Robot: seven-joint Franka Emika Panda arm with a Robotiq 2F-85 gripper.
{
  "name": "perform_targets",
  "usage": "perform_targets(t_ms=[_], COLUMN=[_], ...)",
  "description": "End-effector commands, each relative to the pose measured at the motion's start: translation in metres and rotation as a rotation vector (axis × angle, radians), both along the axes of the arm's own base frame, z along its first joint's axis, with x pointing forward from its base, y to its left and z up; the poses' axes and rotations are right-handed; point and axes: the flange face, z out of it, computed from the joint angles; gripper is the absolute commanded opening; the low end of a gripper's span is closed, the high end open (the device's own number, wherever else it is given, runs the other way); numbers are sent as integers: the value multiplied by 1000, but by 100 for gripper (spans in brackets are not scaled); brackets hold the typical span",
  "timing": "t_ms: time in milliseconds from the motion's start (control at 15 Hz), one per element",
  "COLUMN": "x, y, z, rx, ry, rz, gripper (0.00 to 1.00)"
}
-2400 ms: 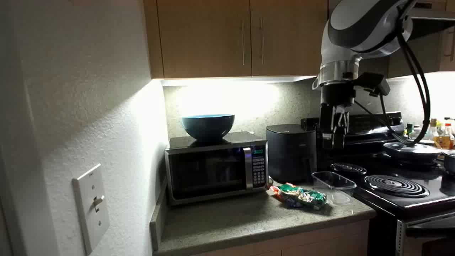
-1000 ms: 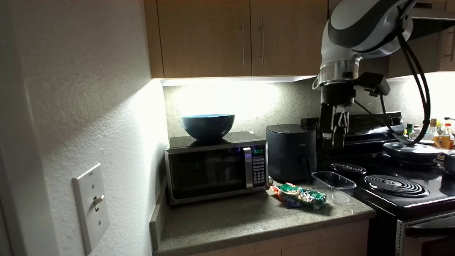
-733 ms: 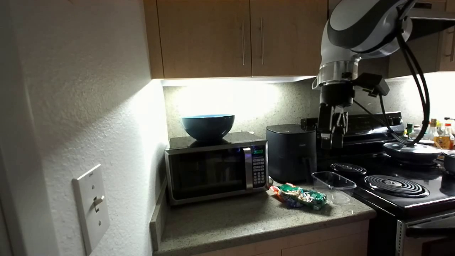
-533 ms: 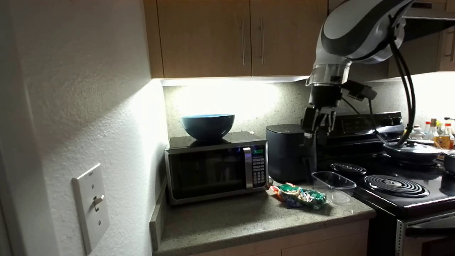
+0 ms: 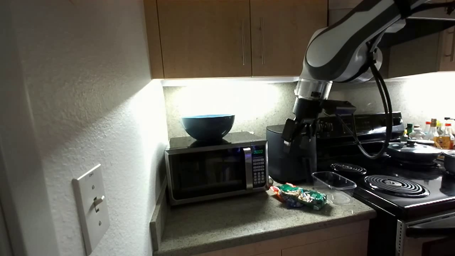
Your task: Open the microwave door
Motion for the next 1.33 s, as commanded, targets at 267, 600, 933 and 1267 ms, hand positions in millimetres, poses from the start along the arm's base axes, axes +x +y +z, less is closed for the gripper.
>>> perform_targets(t_ms=[267,600,933,1267], x=[36,56,62,94], y=[16,25,27,36], z=[-50,-74,-79,-88], rx=[15,-16,-18,-40], ry=[-65,-153,-157,-362], rz=[-23,-13,-11,-24], gripper=[100,100,100,100])
